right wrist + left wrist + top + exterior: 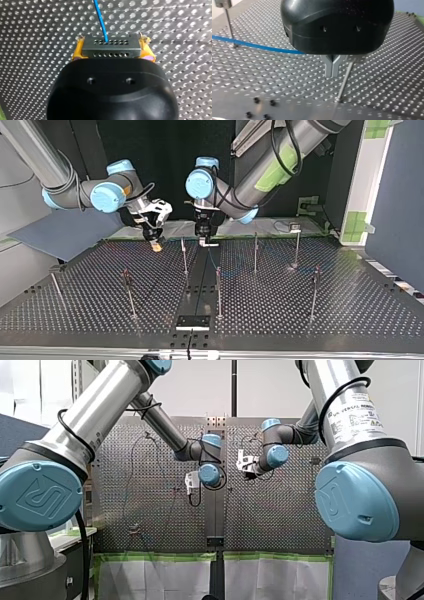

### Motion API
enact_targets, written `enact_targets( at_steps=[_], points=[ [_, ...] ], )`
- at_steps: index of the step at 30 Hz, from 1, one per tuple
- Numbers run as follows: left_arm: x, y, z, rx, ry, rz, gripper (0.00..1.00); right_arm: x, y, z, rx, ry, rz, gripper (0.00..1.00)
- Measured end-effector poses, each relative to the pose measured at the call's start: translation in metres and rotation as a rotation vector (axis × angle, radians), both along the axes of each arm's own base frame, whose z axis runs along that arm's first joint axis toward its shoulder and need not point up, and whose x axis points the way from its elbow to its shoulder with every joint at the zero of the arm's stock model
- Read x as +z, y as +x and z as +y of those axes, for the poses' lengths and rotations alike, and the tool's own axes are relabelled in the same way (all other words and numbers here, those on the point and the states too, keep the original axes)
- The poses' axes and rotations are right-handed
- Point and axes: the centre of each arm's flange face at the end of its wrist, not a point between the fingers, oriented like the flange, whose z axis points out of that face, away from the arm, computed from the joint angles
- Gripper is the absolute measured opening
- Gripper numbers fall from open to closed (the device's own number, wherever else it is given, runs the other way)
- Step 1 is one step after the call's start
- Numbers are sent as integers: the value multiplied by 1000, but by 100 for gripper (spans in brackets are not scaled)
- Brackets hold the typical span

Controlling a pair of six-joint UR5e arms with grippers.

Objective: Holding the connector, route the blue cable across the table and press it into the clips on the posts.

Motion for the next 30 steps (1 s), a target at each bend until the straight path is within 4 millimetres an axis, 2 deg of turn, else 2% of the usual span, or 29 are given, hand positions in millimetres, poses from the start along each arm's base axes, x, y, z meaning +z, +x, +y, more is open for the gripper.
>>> enact_targets(
  at_steps=[6, 12, 19, 23, 30],
  points=[
    [-25, 2, -6, -40, 0, 15, 0, -19, -6, 7, -7, 6, -4, 0],
    [-29, 3, -10, -56, -24, 12, 0, -48, -10, 13, -7, 30, 7, 0],
    [-28, 4, -10, -57, -39, 5, 0, -80, -13, 10, -8, 69, 34, 0],
    [-34, 4, -11, -63, -37, 11, 0, -84, -18, 4, -18, 67, 31, 0],
    [-52, 9, -10, -65, -35, 20, 0, -77, -24, -12, -24, 42, 8, 0]
  ],
)
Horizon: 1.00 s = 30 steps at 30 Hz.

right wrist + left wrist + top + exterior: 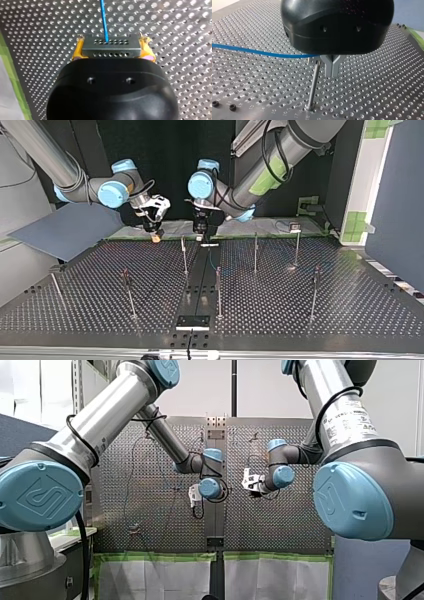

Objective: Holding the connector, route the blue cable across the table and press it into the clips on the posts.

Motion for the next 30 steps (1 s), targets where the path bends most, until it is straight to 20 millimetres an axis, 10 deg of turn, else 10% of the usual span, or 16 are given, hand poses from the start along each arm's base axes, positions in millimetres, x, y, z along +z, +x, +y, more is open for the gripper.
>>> enact_targets(
  at_steps=[30],
  points=[
    [4, 56, 0, -70, -118, -60, 0, 12, -21, -37, -5, -44, -76, 0]
  ],
)
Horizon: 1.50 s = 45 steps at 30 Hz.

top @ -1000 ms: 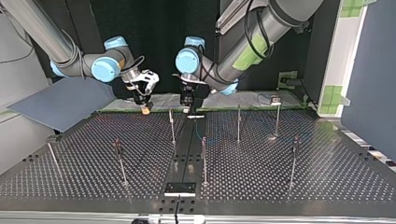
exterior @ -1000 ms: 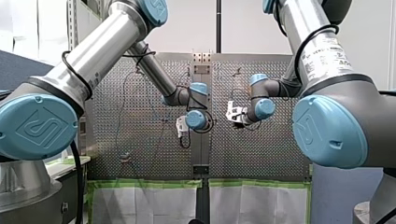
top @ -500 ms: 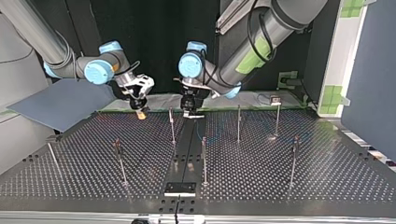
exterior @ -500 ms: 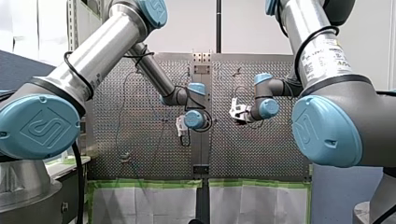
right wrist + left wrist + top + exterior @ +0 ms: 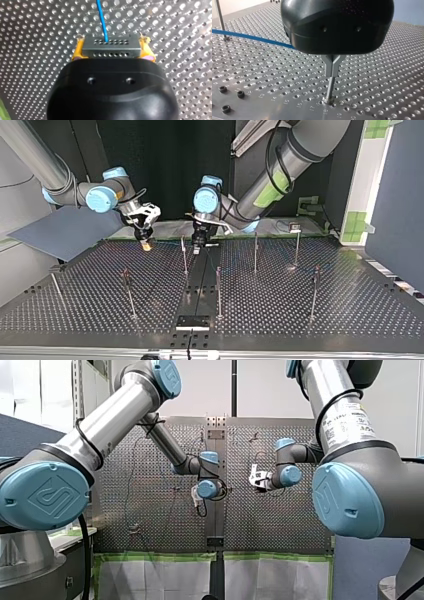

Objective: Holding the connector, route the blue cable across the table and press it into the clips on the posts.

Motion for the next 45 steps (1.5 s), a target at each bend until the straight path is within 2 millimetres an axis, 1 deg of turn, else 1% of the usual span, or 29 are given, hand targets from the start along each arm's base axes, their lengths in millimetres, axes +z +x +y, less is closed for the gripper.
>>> enact_targets(
  at_steps=[9, 11, 17, 19, 20, 21, 22, 23, 24, 26, 27, 28, 29, 30, 31, 32, 37, 41, 45],
  points=[
    [-14, 20, -3, -27, 9, 26, 0, 4, -2, -9, -6, -17, -13, 0],
    [-13, 24, -3, -22, 14, 28, 0, 1, -3, -10, -7, -16, -14, 0],
    [-11, 30, 2, -3, 38, 32, 0, -18, -3, -18, 5, -4, -13, 0],
    [-11, 32, 4, 5, 51, 31, 0, -20, -1, -21, 12, -9, -17, 0],
    [-11, 33, 6, 10, 58, 31, 4, -19, -1, -23, 14, -12, -19, 0],
    [-11, 33, 6, 14, 63, 31, 4, -18, -1, -25, 16, -17, -22, 0],
    [-10, 34, 7, 16, 66, 30, 10, -17, 0, -27, 17, -20, -24, 0],
    [-10, 34, 7, 18, 70, 30, 21, -15, 0, -28, 18, -23, -25, 0],
    [-10, 34, 7, 18, 73, 29, 21, -14, 0, -30, 17, -27, -27, 0],
    [-10, 32, 6, 16, 79, 29, 40, -13, -1, -32, 16, -30, -28, 0],
    [-10, 31, 5, 15, 82, 31, 40, -13, -2, -33, 14, -31, -29, 0],
    [-11, 31, 4, 13, 85, 33, 61, -12, -3, -34, 13, -32, -29, 0],
    [-11, 29, 4, 12, 89, 38, 73, -12, -4, -34, 12, -33, -29, 0],
    [-12, 28, 3, 10, 93, 43, 73, -12, -5, -35, 10, -34, -29, 0],
    [-12, 27, 3, 9, 97, 47, 88, -12, -5, -36, 8, -34, -30, 0],
    [-12, 26, 3, 7, 105, 53, 100, -11, -6, -37, 7, -34, -30, 0],
    [-8, 21, 3, 7, 141, 69, 100, -11, -12, -41, -4, -35, -30, 0],
    [4, 14, 2, 26, 162, 82, 100, -11, -18, -44, -13, -35, -29, 0],
    [15, 3, -3, 38, 173, 93, 100, -11, -26, -48, -25, -31, -28, 0]
  ],
)
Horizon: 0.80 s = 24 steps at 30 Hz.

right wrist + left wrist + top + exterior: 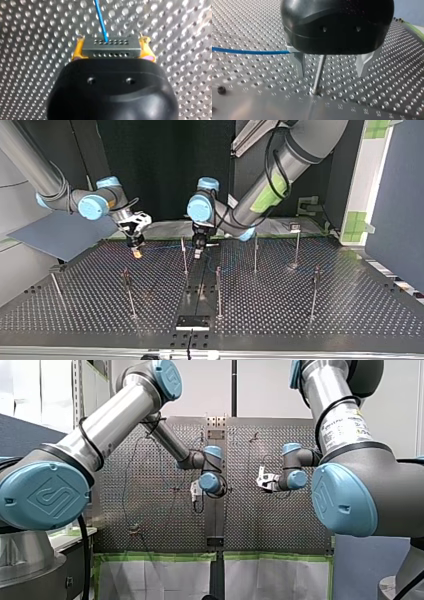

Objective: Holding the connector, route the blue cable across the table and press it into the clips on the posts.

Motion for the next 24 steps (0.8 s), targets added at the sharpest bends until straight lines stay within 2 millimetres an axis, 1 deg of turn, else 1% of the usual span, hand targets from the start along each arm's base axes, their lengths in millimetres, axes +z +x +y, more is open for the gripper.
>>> enact_targets(
  at_steps=[4, 10, 17, 24],
  points=[
    [6, -13, -7, 11, 16, 17, 100, -1, -7, -3, -10, 5, 4, 0],
    [17, -39, -23, 19, 15, 42, 100, -2, -14, -5, -18, 11, 12, 0],
    [14, -76, -40, 23, 67, 84, 100, -2, -15, -5, -13, 13, 12, 0],
    [10, -96, -48, 41, 104, 84, 100, -2, -14, -5, -3, 14, 11, 0]
  ],
)
